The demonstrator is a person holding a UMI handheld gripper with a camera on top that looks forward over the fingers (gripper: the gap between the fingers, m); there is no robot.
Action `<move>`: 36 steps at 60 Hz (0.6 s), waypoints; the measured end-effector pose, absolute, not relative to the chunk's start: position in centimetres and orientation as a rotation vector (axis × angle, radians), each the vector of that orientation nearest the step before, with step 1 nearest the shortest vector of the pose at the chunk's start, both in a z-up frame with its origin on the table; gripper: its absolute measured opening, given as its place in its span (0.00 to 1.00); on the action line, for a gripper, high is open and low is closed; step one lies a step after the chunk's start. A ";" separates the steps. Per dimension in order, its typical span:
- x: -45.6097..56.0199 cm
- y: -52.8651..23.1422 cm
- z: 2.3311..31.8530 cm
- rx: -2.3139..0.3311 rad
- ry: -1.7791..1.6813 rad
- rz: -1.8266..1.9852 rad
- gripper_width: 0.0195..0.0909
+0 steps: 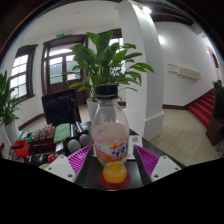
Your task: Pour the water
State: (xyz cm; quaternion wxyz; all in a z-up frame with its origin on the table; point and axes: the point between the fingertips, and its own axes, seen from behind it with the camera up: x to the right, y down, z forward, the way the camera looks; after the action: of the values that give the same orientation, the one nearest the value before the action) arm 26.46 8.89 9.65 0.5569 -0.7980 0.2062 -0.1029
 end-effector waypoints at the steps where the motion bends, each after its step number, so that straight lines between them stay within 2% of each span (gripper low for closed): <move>1: 26.3 8.5 9.7 -1.885 0.483 -0.243 0.86; 20: 16.8 -3.3 10.1 -1.981 0.343 -0.194 0.87; 36: 8.2 -9.8 14.8 -1.965 0.243 -0.114 0.88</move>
State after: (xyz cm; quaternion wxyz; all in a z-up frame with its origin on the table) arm 8.18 -9.83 14.81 0.5474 -0.8292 0.1027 -0.0483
